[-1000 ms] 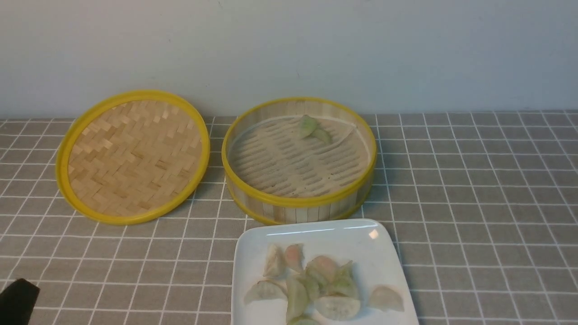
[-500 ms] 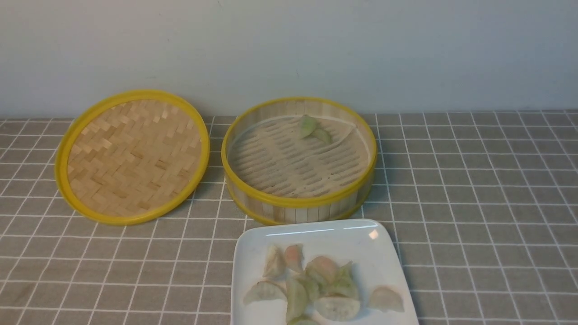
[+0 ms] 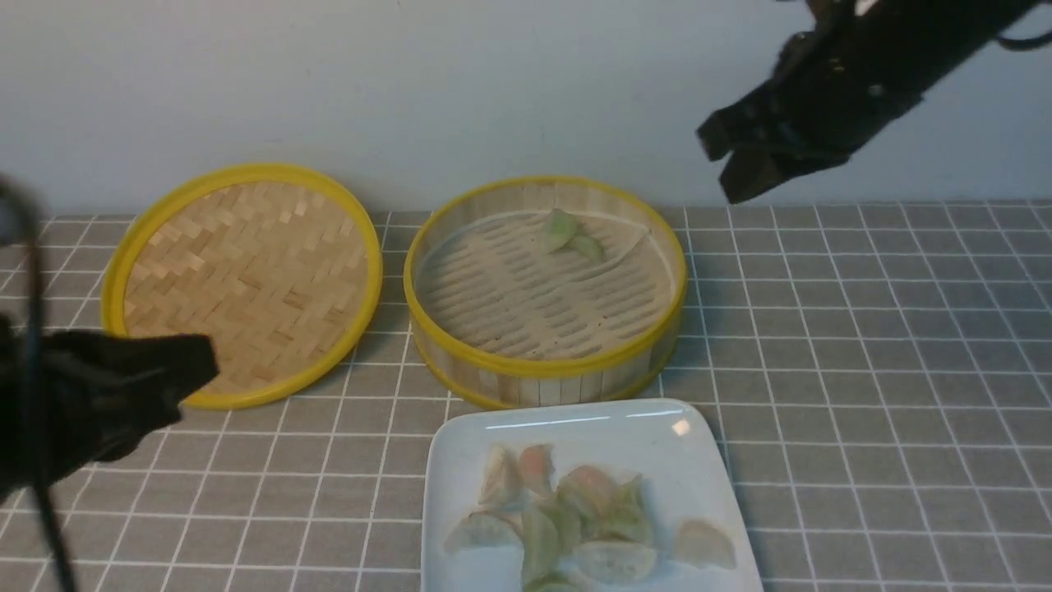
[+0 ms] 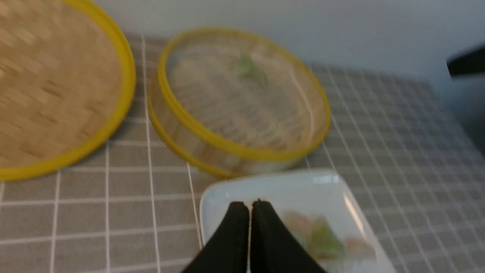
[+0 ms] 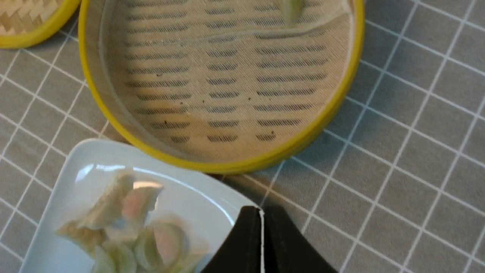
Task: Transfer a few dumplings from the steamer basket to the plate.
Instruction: Use the right arm to grab a dumpling from inside the steamer
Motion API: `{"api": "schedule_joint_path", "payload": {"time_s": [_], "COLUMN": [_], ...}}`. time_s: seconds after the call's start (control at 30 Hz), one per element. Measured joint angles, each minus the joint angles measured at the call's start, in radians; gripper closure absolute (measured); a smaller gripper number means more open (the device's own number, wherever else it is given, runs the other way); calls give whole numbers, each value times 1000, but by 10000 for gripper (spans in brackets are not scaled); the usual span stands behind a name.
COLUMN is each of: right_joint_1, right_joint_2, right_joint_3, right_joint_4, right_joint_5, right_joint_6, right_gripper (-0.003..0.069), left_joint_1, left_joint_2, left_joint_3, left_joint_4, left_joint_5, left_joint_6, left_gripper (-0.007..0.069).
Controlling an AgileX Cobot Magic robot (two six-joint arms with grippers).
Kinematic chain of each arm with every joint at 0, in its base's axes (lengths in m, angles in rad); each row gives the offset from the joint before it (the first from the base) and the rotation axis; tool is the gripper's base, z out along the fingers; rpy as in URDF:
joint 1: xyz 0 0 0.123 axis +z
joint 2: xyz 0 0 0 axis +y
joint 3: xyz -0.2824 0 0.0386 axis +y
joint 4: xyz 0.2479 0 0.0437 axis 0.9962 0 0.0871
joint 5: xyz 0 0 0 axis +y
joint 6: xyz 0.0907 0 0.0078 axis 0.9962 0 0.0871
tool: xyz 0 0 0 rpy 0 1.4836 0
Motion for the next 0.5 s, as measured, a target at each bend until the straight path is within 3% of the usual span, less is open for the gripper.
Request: {"api": "schedule_joint_path", "payload": {"time_s": [0.03,0.2,0.5], "right_joint_1": [6,16,20], "right_joint_2": [49,204,452], "right_joint_3": [-43,-164,-317], "right_joint_4": [1,-4,-4], "right_joint_5": [-8,-59,-177], "right_joint_6": [2,-10,-93], "right_gripper": [641,567,340], "left_joint_1": [-1,-55,-236], "left_joint_2": [136,459,695], "left_joint_3": [-102,-362,-652], "left_joint_4": [33,166,461], "left_joint_5": [116,275,297], "left_joint_6": [8,14,-190], "left_gripper": [629,629,629]}}
